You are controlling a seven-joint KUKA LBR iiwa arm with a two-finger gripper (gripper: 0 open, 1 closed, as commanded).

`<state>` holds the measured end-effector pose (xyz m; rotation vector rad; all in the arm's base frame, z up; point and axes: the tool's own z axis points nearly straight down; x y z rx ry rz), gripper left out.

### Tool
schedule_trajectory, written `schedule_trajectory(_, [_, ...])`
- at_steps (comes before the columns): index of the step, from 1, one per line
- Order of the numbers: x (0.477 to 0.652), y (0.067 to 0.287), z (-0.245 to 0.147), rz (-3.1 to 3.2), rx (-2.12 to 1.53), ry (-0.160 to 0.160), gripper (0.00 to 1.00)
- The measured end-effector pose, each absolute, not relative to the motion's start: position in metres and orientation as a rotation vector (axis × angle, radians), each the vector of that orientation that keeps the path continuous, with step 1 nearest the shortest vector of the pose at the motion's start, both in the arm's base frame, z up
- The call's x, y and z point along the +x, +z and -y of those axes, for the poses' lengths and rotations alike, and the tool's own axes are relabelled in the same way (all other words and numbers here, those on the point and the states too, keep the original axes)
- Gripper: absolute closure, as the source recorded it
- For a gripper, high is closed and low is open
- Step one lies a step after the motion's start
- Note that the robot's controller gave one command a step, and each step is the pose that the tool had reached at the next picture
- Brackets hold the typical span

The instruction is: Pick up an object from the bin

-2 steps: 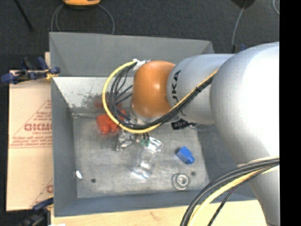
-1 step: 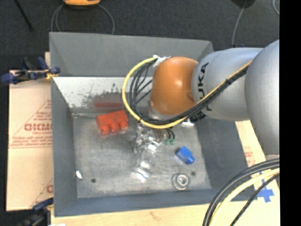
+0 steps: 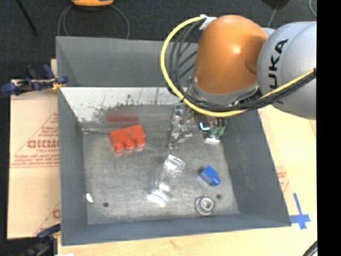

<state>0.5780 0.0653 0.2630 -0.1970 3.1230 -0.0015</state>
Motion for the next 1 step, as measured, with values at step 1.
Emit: schedule_trajectory(1, [0.5709,0.2194,-0.0538,-2.849,-1.321,0.000,1.00])
